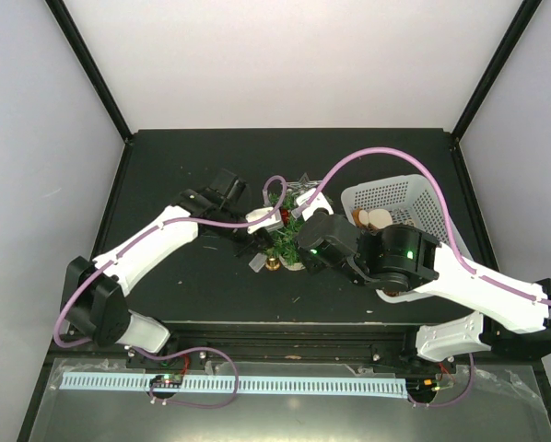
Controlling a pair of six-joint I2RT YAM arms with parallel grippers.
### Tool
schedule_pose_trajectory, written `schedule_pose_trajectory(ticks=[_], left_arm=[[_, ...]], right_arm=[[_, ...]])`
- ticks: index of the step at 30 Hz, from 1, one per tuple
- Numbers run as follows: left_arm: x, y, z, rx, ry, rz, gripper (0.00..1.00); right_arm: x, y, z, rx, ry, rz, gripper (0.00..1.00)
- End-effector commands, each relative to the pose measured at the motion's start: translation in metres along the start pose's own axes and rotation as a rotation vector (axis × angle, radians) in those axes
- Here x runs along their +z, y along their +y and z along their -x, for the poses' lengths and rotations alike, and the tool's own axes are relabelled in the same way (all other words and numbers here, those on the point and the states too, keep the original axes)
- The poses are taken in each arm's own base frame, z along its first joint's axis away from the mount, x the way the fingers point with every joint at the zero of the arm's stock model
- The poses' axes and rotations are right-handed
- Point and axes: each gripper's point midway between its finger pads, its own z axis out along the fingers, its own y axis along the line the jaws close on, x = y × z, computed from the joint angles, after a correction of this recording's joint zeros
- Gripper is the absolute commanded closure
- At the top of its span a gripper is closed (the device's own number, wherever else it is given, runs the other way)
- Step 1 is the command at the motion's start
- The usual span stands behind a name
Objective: Decorate the small christmas tree
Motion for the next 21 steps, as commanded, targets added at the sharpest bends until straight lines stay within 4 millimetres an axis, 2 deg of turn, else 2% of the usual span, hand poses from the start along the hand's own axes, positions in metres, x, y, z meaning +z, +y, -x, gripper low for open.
schedule_pose_trajectory(ticks=[1, 9, 21], left_arm=[[-0.0182, -0.0017, 0.0216, 0.061, -0.046, 0.040, 0.79], [-0.0237, -0.0042, 0.0258, 0.066, -0.054, 0.042, 0.79], [-0.0226, -0.0086, 0.0182, 0.063, -0.043, 0.034, 0.80]], right_arm=[[-0.0070, -0.0033, 0.0070, 0.035, -0.030, 0.011, 0.52], [-0.0082, -0.0043, 0.0065, 0.035, -0.028, 0.011, 0.52], [-0.0092, -0.0044, 0.0059, 0.044, -0.028, 0.015, 0.52]])
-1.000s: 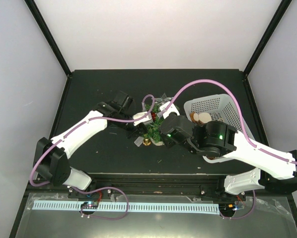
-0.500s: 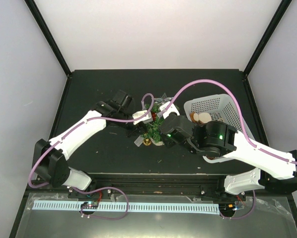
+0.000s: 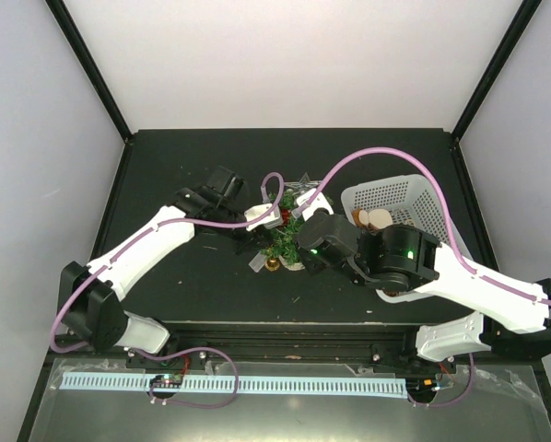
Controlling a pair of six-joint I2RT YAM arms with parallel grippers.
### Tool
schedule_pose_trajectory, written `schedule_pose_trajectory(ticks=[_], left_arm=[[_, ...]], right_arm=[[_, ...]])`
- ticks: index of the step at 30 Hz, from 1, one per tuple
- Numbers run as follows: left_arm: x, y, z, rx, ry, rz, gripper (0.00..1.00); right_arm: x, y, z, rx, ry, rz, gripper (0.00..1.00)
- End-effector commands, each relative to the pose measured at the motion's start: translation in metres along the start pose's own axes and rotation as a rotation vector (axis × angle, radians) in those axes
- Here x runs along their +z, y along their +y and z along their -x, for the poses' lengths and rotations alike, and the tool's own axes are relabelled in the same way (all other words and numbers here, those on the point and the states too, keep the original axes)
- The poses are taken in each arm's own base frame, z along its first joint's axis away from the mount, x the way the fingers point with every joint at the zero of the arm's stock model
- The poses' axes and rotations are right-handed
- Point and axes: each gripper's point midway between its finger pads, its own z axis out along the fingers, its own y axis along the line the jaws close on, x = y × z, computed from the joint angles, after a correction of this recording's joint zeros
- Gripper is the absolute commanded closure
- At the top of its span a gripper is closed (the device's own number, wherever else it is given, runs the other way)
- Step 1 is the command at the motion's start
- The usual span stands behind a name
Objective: Decorate the small christmas tree
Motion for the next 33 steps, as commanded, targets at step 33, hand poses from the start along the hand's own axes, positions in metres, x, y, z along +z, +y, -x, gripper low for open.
schedule_pose_trajectory(ticks=[33], left_arm=[[-0.012, -0.009, -0.018, 0.040, 0.014, 0.070, 0.85]], right_arm=[[-0.009, -0.004, 0.006, 0.059, -0.029, 0.018, 0.52]])
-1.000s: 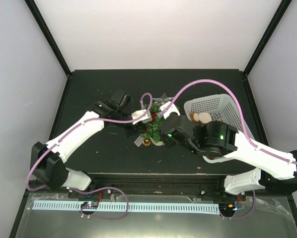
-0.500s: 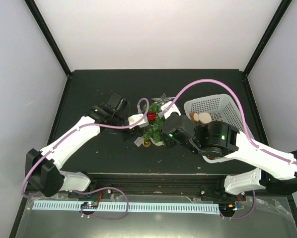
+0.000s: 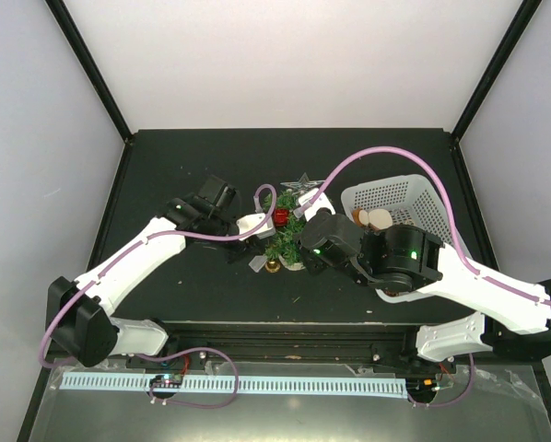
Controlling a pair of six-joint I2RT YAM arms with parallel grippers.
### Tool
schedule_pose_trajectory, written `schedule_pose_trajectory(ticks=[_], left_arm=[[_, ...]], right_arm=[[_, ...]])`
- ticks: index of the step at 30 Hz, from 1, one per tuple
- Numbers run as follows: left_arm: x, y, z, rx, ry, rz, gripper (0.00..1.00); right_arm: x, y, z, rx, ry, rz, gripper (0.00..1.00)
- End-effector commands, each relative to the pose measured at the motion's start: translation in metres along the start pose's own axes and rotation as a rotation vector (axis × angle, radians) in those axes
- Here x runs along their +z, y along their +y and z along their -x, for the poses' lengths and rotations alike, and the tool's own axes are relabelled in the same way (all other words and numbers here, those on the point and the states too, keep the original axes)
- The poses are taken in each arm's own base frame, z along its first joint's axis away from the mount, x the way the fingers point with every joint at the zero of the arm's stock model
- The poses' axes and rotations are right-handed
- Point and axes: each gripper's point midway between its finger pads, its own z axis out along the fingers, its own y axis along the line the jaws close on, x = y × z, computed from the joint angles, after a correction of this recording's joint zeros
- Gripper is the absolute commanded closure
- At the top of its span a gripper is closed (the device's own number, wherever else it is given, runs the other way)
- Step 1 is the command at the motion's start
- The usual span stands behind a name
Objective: Decorate the small christmas tree
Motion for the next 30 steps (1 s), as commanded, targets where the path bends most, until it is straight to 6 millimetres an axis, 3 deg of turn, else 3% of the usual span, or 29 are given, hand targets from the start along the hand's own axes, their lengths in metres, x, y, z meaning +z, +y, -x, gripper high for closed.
schedule_pose_trajectory(ticks=[1, 7, 10, 18, 21, 25, 30], left_arm=[[-0.003, 0.003, 0.003, 0.024, -0.012, 0.034, 0.85], [-0.008, 0.019, -0.006, 0.022, 0.026, 0.109, 0.85], [-0.022, 0.023, -0.009, 0.035, 0.023, 0.148, 0.84], [-0.033, 0.030, -0.031, -0.004, 0.050, 0.171, 0.82], [-0.037, 0.034, -0.037, -0.028, 0.047, 0.183, 0.81], [-0.051, 0.048, -0.037, -0.097, 0.005, 0.200, 0.80], [-0.068, 0.060, -0.021, -0.165, -0.065, 0.182, 0.64]], right_arm=[[-0.006, -0.006, 0.006, 0.038, -0.030, -0.004, 0.52], [-0.014, -0.017, 0.007, 0.049, -0.045, -0.035, 0.52], [-0.019, -0.024, 0.006, 0.057, -0.054, -0.051, 0.52], [-0.016, -0.043, -0.009, 0.121, -0.027, -0.078, 0.52], [-0.009, -0.072, -0.022, 0.250, 0.003, -0.093, 0.52], [0.001, -0.138, -0.051, 0.493, 0.063, -0.163, 0.47], [0.024, -0.196, -0.103, 0.734, 0.234, -0.252, 0.47]])
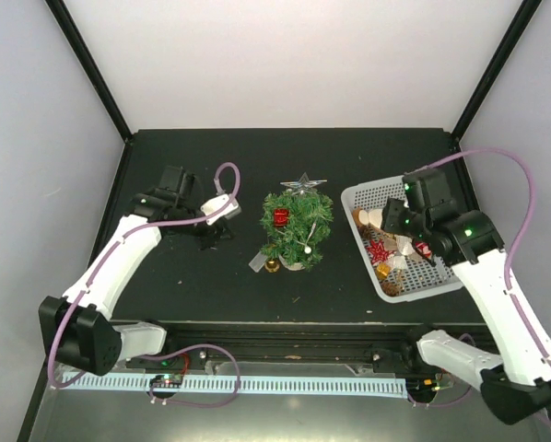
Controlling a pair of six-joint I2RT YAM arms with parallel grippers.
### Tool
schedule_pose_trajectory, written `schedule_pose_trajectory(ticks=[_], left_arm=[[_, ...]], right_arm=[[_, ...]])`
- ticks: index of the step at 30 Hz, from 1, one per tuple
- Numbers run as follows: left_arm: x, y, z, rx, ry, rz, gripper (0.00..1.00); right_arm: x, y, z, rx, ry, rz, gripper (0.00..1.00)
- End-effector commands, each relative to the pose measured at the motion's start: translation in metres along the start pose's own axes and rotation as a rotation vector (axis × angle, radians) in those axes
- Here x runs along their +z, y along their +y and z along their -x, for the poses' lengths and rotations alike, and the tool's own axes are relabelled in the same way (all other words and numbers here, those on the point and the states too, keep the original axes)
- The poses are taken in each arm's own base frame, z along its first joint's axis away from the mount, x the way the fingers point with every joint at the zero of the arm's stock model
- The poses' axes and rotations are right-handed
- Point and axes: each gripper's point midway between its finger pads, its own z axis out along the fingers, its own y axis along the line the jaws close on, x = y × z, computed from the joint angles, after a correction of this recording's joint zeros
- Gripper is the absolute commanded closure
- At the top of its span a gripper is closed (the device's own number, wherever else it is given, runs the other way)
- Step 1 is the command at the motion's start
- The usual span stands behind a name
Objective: Decorate the small christmas tree
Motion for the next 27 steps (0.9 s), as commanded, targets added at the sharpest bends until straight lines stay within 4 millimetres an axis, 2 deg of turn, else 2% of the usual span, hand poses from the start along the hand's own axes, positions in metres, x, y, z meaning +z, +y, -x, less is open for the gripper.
schedule_pose_trajectory(ticks=[1, 4, 8, 13, 15, 18, 24, 27], left_arm=[[-0.019, 0.003, 0.029, -0.023, -0.086, -0.037, 0.60], [-0.022, 0.006, 0.042, -0.032, -0.129, -0.037, 0.52], [-0.016, 0.007, 0.051, -0.064, -0.143, -0.098, 0.49], [-0.011, 0.006, 0.054, -0.082, -0.153, -0.134, 0.48], [-0.009, 0.006, 0.054, -0.086, -0.158, -0.139, 0.48], [-0.004, 0.006, 0.054, -0.098, -0.158, -0.156, 0.48], [0.003, 0.012, 0.060, -0.114, -0.175, -0.179, 0.48], [0.006, 0.015, 0.061, -0.118, -0.171, -0.187, 0.48]], right_arm=[[0.035, -0.026, -0.025, 0.155, 0.203, 0.018, 0.47], [0.066, -0.050, -0.043, 0.241, 0.327, -0.043, 0.47], [0.101, -0.075, -0.064, 0.340, 0.432, -0.107, 0.47], [0.125, -0.105, -0.091, 0.450, 0.512, -0.158, 0.47], [0.131, -0.119, -0.095, 0.516, 0.509, -0.188, 0.47], [0.142, -0.135, -0.097, 0.642, 0.494, -0.197, 0.47], [0.161, -0.179, -0.096, 0.723, 0.461, -0.334, 0.47], [0.167, -0.176, -0.080, 0.680, 0.432, -0.278, 0.48]])
